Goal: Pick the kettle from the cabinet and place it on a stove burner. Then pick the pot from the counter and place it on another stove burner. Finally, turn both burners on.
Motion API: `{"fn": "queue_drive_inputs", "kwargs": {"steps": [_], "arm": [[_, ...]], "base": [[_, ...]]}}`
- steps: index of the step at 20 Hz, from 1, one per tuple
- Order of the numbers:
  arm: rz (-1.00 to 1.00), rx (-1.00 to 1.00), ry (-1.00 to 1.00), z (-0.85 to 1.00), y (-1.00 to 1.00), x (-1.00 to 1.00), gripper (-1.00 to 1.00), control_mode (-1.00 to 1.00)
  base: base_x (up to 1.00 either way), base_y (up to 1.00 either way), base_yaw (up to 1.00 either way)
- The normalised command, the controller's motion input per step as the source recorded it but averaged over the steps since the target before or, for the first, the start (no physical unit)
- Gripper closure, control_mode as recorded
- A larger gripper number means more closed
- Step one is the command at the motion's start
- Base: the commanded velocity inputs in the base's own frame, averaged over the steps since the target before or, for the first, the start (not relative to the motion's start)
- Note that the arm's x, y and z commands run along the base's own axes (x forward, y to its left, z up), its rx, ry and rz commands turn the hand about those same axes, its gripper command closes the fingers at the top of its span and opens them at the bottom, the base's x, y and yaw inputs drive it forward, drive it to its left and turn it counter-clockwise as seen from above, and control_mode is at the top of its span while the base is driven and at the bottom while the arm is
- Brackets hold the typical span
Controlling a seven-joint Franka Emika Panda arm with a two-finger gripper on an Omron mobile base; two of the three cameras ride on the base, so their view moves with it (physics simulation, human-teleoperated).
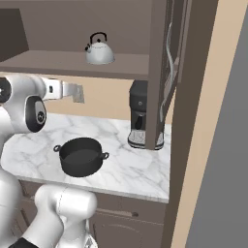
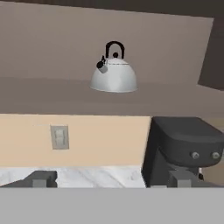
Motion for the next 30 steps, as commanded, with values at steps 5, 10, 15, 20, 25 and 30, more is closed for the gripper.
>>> {"fn": "queue_drive_inputs", "kwargs": {"steps": [5,10,15,20,25,30], "arm": [[-0.06,0.0,-0.27,0.58,0.17,0.0,-1.0,-1.0],[-0.03,0.0,-0.13,0.57,0.03,0.0,-1.0,-1.0],[0.0,0.0,-0.02,0.46,0.0,0.02,-1.0,-1.0],[0.0,0.0,0.01,0.09,0.02,0.04,-1.0,-1.0],[0.0,0.0,0.0,0.08,0.0,0.06,-1.0,-1.0],[0.0,0.0,0.0,0.0,0.0,0.01,-1.0,-1.0]], "base": [[0.0,0.0,0.0],[0.0,0.0,0.0],[0.0,0.0,0.0],[0.0,0.0,0.0],[0.0,0.0,0.0],[0.0,0.0,0.0]]}}
